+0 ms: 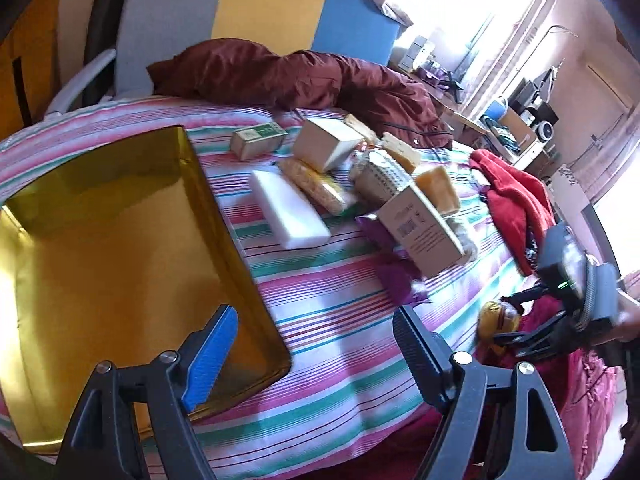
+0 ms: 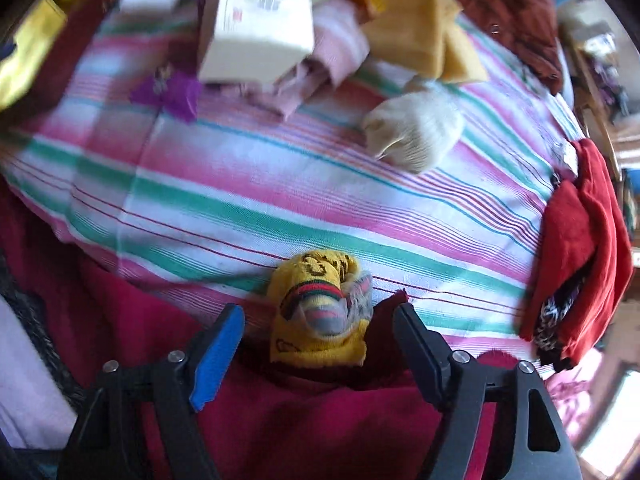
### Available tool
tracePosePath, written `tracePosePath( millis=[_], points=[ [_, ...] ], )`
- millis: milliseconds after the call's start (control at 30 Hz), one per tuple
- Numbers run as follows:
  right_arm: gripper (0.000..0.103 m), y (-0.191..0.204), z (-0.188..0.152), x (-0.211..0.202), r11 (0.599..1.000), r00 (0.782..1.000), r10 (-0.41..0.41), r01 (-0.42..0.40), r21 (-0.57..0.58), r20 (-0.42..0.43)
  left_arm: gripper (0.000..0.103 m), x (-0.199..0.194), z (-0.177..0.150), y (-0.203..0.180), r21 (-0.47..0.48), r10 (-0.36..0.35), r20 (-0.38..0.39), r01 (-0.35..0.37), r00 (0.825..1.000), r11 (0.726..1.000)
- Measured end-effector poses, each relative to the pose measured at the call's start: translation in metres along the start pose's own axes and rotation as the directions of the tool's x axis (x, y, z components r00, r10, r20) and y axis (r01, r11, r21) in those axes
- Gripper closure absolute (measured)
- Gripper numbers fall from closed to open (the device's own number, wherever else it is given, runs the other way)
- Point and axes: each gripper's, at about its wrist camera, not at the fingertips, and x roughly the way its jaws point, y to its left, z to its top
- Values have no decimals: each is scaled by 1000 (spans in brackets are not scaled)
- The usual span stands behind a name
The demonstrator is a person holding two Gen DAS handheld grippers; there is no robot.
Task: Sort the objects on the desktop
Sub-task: 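Grasp the yellow knitted toy with the right gripper, then grasp the white medicine box with the left gripper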
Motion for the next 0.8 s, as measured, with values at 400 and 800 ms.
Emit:
tracePosePath(
  millis=[400, 800],
  points=[
    [66, -17, -17, -2, 995, 992, 77, -83, 55, 102, 23, 47, 39, -58, 81, -171, -58, 175, 984, 981],
    [66, -36, -45, -22, 968, 947, 168, -212, 138, 274, 22, 129, 86, -91, -175, -165, -258, 122, 952, 977]
  ],
)
